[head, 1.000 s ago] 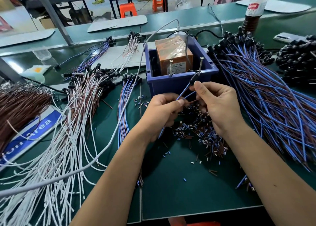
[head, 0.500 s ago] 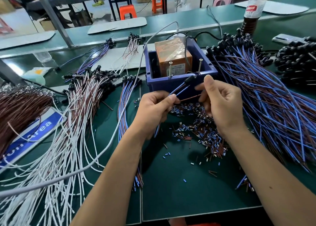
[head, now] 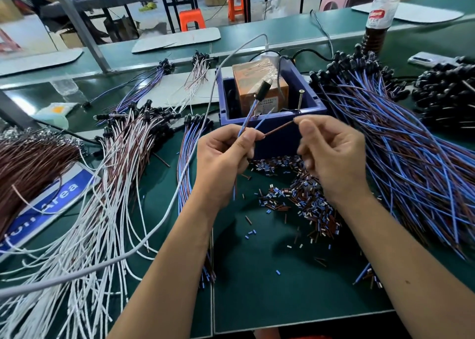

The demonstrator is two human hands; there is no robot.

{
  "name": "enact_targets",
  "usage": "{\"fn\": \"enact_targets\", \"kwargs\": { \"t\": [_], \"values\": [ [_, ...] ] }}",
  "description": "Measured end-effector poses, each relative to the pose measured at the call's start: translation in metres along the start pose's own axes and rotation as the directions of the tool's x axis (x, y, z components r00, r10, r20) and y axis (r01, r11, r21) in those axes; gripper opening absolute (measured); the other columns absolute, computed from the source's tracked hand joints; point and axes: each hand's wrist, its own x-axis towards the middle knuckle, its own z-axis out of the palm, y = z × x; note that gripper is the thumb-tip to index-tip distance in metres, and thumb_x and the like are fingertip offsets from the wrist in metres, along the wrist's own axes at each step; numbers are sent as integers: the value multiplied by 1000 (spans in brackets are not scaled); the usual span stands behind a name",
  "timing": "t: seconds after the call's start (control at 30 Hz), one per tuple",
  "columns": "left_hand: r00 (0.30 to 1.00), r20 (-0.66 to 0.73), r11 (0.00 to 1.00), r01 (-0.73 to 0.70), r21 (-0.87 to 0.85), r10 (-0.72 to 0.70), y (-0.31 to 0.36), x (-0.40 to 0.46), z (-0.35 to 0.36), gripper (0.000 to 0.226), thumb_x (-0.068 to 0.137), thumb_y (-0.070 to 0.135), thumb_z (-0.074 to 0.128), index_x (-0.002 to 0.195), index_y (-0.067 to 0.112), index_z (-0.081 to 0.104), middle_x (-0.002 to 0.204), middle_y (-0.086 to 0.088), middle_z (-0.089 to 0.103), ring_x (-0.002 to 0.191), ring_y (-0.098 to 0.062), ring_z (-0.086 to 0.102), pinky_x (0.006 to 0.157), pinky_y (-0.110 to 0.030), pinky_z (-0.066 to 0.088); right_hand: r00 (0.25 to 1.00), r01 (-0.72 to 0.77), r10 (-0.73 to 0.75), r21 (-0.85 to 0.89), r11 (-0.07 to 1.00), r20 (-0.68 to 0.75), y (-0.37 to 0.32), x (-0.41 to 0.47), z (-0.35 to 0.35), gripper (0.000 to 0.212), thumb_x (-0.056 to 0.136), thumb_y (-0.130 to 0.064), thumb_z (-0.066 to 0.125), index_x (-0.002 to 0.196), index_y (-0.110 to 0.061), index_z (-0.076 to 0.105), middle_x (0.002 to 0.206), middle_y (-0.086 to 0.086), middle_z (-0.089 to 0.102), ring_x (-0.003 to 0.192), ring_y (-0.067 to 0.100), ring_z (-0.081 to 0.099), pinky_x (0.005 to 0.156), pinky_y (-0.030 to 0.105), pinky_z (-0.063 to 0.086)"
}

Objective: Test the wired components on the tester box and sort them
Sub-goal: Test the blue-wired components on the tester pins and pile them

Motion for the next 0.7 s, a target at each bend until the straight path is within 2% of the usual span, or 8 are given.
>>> {"fn": "enact_targets", "kwargs": {
  "t": [0.1, 0.2, 0.23, 0.3, 0.37, 0.43, 0.57, 0.7],
  "values": [
    [999, 9, 999, -42, 29, 42, -4, -4, 9, 16, 96, 19, 68, 85, 15, 79, 60, -1, 53, 43, -7, 32, 42, -17, 26, 988, 22, -31, 61, 998, 149, 0, -7, 16, 13, 94, -21, 74, 104, -14, 78, 69, 10, 65, 42, 13, 47, 37, 20, 35],
    [998, 9, 996, -57, 73, 56, -6, -6, 15, 16, 97, 12, 67, 85, 15, 77, 62, -2, 61, 44, -6, 39, 43, -15, 31, 987, -32, 9, 140, 990, 160, -2, -8, 20, 14, 91, -21, 72, 101, -14, 79, 69, 8, 65, 42, 14, 45, 37, 19, 30],
    [997, 6, 994, -72, 79, 71, -6, -6, 17, 14, 97, 9, 66, 88, 12, 77, 65, -2, 65, 47, -6, 47, 47, -14, 37, 988, -62, 36, 173, 983, 150, -3, -8, 20, 13, 91, -22, 72, 99, -16, 80, 69, 7, 65, 42, 13, 44, 38, 19, 27],
    [991, -28, 987, -124, 105, 127, -5, -6, 19, 11, 96, 7, 67, 94, 9, 78, 73, -4, 73, 62, -9, 65, 63, -17, 51, 988, -109, 77, 244, 964, 137, -4, -6, 16, 14, 92, -25, 70, 97, -16, 78, 73, 3, 67, 43, 11, 45, 39, 18, 26],
    [976, -109, 975, -170, 141, 186, -4, -6, 17, 12, 96, 9, 69, 96, 14, 80, 76, 0, 75, 68, -8, 67, 68, -17, 52, 988, -123, 89, 280, 952, 129, -4, -2, 12, 16, 100, -22, 62, 98, -11, 73, 81, 5, 72, 44, 12, 49, 38, 18, 30],
    [952, -204, 965, -195, 173, 229, -3, -5, 14, 13, 96, 13, 70, 97, 20, 80, 70, 3, 71, 60, -4, 59, 62, -15, 46, 991, -118, 97, 281, 953, 88, -3, 1, 9, 15, 106, -15, 56, 100, -11, 70, 92, 9, 75, 45, 13, 51, 38, 18, 33],
    [890, -371, 962, -217, 166, 264, -4, -3, 11, 14, 93, 9, 73, 104, 18, 75, 68, 6, 71, 61, -10, 63, 66, -21, 49, 995, -61, 74, 192, 979, -63, 2, 4, 5, 8, 102, -10, 64, 110, -9, 67, 82, 9, 76, 40, 12, 47, 37, 18, 32],
    [841, -482, 969, -209, 131, 247, -4, 0, 12, 6, 91, 11, 74, 91, 16, 75, 65, 0, 71, 55, -8, 61, 58, -17, 46, 990, -19, 35, 115, 993, -139, 5, 3, 5, 8, 99, -17, 71, 93, -12, 69, 79, 11, 76, 39, 13, 47, 37, 19, 34]
  ]
}}
